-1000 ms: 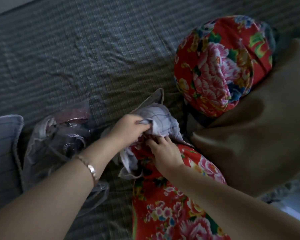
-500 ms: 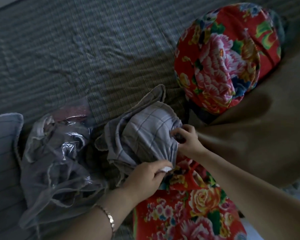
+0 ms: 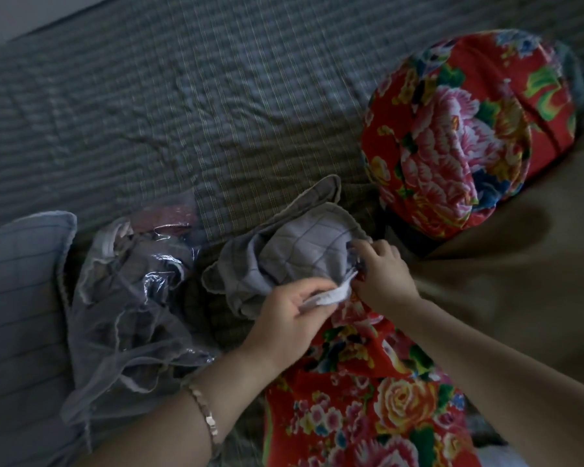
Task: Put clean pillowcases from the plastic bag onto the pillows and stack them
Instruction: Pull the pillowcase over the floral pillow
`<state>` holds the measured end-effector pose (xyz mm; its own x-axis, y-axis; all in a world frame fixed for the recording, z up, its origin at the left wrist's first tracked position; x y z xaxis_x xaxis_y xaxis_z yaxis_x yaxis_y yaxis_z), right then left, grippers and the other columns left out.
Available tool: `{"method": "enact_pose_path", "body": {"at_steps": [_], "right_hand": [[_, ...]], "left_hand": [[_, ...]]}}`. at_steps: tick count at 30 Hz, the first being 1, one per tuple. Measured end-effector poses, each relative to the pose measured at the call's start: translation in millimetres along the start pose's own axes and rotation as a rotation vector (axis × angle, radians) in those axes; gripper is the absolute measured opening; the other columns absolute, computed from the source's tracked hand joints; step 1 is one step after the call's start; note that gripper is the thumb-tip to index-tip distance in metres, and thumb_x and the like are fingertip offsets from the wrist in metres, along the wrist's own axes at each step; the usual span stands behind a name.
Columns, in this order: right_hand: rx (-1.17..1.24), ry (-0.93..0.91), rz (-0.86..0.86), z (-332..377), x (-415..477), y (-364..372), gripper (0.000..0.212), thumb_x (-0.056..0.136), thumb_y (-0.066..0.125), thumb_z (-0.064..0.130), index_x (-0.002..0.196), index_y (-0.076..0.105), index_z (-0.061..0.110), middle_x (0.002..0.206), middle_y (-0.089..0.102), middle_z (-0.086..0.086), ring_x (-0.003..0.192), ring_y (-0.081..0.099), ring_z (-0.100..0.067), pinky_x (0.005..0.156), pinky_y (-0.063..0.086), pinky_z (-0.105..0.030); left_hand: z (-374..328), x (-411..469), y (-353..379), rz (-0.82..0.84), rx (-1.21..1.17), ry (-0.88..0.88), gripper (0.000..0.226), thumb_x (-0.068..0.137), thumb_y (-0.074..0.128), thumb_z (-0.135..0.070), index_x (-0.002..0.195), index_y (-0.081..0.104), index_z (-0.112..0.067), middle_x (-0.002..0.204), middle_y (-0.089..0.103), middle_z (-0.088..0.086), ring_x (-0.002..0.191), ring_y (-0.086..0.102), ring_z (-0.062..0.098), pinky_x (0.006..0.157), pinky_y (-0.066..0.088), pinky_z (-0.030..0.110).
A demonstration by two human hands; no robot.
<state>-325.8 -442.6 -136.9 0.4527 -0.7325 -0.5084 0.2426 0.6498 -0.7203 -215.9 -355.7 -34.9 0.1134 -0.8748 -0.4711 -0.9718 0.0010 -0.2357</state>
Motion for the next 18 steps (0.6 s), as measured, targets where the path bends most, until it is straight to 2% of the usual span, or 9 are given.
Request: {"method": "enact_pose_path", "body": {"at_steps": [3,6,9,10,12,13,14,16,18], "right_hand": [[0.215,0.200,-0.264,-18.2,18.3,-8.6,0.034,0.091,0.046,0.014,0.125,0.050,0.014,0.124,0.045,-0.016,0.115,0.040,-0.034,0.094,0.036,-0.041],[0.544,0.409,-0.133,-49.9,21.5,10.4,0.031,0.093,0.047,0.013,0.124,0.049,0.009,0.125,0.051,-0.018,0.113,0.048,-0.035,0.094,0.039,-0.038],[0.789,0.334,-0.063,-38.7,-2.5,16.8,0.015,0.095,0.042,0.010,0.096,0.053,0.020,0.106,0.061,-0.005,0.094,0.055,-0.018,0.088,0.044,-0.034],[0.801,0.255,-0.044,-30.5,-14.3,14.4,0.018,0.095,0.041,0.012,0.090,0.053,0.024,0.098,0.061,0.001,0.089,0.055,-0.012,0.087,0.045,-0.033],[0.658,0.059,0.084,-13.4,-38.8,21.3,0.020,0.092,0.045,0.012,0.101,0.055,0.028,0.101,0.061,0.008,0.094,0.056,-0.009,0.089,0.046,-0.032],[0.531,-0.002,0.144,-14.0,-48.0,28.5,0.031,0.090,0.047,0.008,0.114,0.053,0.026,0.110,0.060,0.006,0.102,0.056,-0.012,0.092,0.046,-0.035],[0.422,-0.038,0.168,-13.3,-53.4,33.4,0.042,0.088,0.049,0.003,0.124,0.049,0.024,0.117,0.059,0.004,0.108,0.056,-0.016,0.093,0.046,-0.038],[0.323,-0.088,0.150,-9.7,-57.4,31.1,0.046,0.086,0.051,0.000,0.125,0.047,0.022,0.119,0.060,-0.003,0.110,0.057,-0.023,0.091,0.047,-0.043],[0.315,-0.142,0.144,3.6,-57.7,19.4,0.039,0.087,0.052,0.002,0.122,0.050,0.018,0.114,0.062,-0.003,0.105,0.059,-0.022,0.087,0.048,-0.039]], "left_hand": [[-2.4,-6.2,10.1,0.132,-0.008,0.005,0.014,0.087,0.063,-0.012,0.089,0.069,-0.025,0.067,0.065,-0.019,0.066,0.059,-0.007,0.062,0.041,0.007],[20.1,-16.3,10.3,0.218,0.082,-0.109,0.017,0.086,0.065,-0.016,0.101,0.072,-0.021,0.085,0.070,-0.015,0.085,0.064,-0.003,0.072,0.044,0.008],[34.0,-10.2,12.2,0.529,0.369,-0.148,0.023,0.083,0.060,-0.042,0.090,0.073,-0.024,0.087,0.071,-0.005,0.083,0.063,0.005,0.078,0.051,0.027],[33.4,5.6,2.0,0.511,0.420,-0.149,0.032,0.077,0.057,-0.050,0.084,0.072,-0.023,0.082,0.070,-0.003,0.081,0.064,0.010,0.080,0.051,0.035],[23.3,56.3,-40.8,0.184,0.355,-0.162,0.026,0.078,0.059,-0.046,0.085,0.070,-0.024,0.084,0.067,0.000,0.080,0.062,0.016,0.084,0.050,0.040],[20.5,84.7,-58.9,0.009,0.392,-0.129,0.020,0.083,0.061,-0.037,0.096,0.067,-0.023,0.093,0.065,0.000,0.087,0.061,0.017,0.088,0.049,0.039],[12.2,106.5,-68.1,-0.068,0.543,-0.100,0.027,0.084,0.064,-0.028,0.110,0.063,-0.020,0.107,0.061,0.002,0.098,0.059,0.018,0.093,0.047,0.035],[21.1,140.1,-46.8,0.139,0.753,-0.116,0.056,0.081,0.069,-0.019,0.133,0.048,-0.015,0.131,0.052,0.004,0.118,0.051,0.019,0.098,0.039,0.025],[42.1,148.7,-12.7,0.400,0.811,-0.211,0.062,0.079,0.068,-0.018,0.136,0.044,-0.013,0.134,0.051,0.003,0.121,0.050,0.019,0.094,0.038,0.020]]}}
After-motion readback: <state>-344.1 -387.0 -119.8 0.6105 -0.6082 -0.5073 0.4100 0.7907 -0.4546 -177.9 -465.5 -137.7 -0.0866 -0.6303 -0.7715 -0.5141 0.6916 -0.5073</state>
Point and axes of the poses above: each hand's wrist, its own x-axis towards the middle knuckle, its own y-axis out of the palm, z = x × y, the point moved 8 cm from there along x, towards the middle knuckle
